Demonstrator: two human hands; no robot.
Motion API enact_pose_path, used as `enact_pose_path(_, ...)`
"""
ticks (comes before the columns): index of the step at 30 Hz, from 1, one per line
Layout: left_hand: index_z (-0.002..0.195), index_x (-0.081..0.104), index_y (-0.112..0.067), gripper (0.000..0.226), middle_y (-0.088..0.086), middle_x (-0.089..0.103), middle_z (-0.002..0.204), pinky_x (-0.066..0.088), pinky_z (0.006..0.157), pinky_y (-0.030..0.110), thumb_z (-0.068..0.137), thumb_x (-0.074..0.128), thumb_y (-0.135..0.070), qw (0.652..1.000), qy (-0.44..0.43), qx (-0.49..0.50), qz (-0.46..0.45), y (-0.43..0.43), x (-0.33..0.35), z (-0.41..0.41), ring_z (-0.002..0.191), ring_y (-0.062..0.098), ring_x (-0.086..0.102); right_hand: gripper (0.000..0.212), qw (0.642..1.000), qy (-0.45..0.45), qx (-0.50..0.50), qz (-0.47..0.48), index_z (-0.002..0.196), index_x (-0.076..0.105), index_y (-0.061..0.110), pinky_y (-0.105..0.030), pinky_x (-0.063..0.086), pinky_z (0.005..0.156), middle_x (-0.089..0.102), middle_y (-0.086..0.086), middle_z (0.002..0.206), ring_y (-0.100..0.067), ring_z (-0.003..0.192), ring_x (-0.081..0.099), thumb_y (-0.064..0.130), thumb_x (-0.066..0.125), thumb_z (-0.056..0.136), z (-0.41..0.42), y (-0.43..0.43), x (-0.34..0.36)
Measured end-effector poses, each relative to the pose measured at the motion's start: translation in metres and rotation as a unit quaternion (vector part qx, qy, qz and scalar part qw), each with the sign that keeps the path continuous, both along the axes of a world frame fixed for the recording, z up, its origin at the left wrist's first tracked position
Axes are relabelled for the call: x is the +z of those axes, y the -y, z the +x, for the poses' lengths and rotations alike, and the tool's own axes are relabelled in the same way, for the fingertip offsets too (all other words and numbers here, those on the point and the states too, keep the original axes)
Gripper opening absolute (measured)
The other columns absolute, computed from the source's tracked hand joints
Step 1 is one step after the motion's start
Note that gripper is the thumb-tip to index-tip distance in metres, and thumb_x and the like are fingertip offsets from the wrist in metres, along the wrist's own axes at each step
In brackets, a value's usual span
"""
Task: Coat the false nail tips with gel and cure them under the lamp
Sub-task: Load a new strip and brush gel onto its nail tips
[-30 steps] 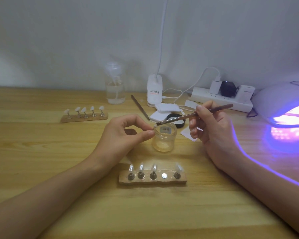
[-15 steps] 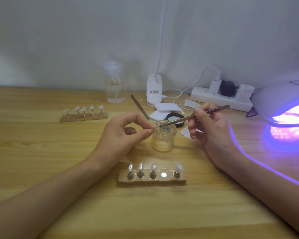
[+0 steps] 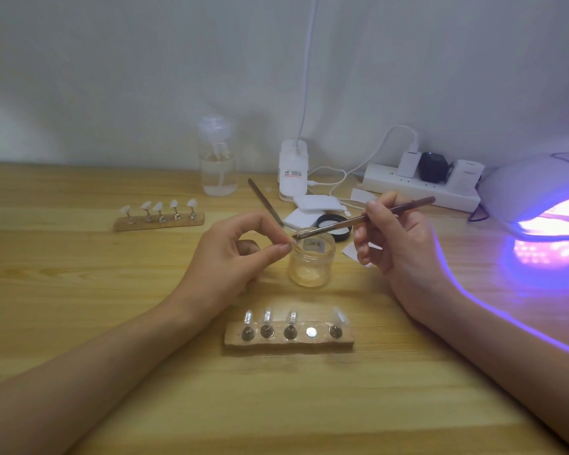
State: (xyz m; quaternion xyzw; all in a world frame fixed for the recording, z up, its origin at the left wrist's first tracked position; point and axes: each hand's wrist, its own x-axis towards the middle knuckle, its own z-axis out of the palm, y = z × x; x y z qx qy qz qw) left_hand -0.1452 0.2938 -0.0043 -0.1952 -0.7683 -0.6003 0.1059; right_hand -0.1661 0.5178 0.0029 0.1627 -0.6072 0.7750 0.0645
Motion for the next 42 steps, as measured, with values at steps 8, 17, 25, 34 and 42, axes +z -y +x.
enact_pose_path(8,0.080,0.066,-0.014,0.010,-0.016,0.054,0.052,0.039,0.046,0.015,0.085,0.074,-0.016,1.000,0.002,-0.002,0.003,0.0003,-0.0007,-0.0004,0.047,0.008,0.045,0.025,1.000,0.008,0.006,-0.005,0.068,0.059,0.029,-0.020,0.045,0.047,0.060,-0.001,0.061,-0.013,0.051,0.055,0.027,0.060,0.094,-0.0006,0.0000,0.0006)
enact_pose_path(17,0.080,0.066,-0.014,0.010,-0.014,0.053,0.050,0.038,0.045,0.015,0.085,0.074,-0.014,1.000,0.007,-0.002,0.004,0.0005,-0.0002,0.0001,0.046,0.009,0.045,0.025,1.000,0.010,0.009,-0.004,0.067,0.059,0.029,-0.020,0.045,0.047,0.060,-0.001,0.060,-0.013,0.051,0.055,0.027,0.060,0.092,0.0001,0.0006,0.0015)
enact_pose_path(25,0.081,0.065,-0.010,0.010,-0.016,0.054,0.051,0.039,0.046,0.016,0.086,0.074,-0.012,1.000,0.007,-0.002,0.003,0.0005,-0.0004,-0.0003,0.046,0.006,0.047,0.028,1.000,0.006,0.011,-0.005,0.067,0.059,0.030,-0.020,0.045,0.047,0.060,0.000,0.061,-0.012,0.053,0.056,0.025,0.059,0.095,0.0008,-0.0001,0.0018)
enact_pose_path(34,0.079,0.065,-0.017,0.011,-0.015,0.053,0.051,0.039,0.047,0.017,0.085,0.074,-0.016,1.000,0.017,-0.001,0.003,0.0011,-0.0008,-0.0001,0.047,0.007,0.047,0.027,1.000,0.006,0.006,-0.010,0.067,0.060,0.030,-0.020,0.045,0.047,0.060,0.001,0.061,-0.011,0.053,0.056,0.026,0.060,0.094,0.0004,-0.0001,0.0018)
enact_pose_path(42,0.080,0.066,-0.017,0.010,-0.015,0.065,0.075,0.045,0.051,0.021,0.086,0.074,-0.013,1.000,0.023,-0.015,0.005,0.0005,0.0020,0.0018,0.054,0.013,0.049,0.029,0.999,0.017,-0.006,-0.027,0.066,0.061,0.031,-0.018,0.045,0.046,0.060,0.003,0.061,-0.009,0.053,0.056,0.025,0.058,0.094,-0.0018,-0.0018,0.0002)
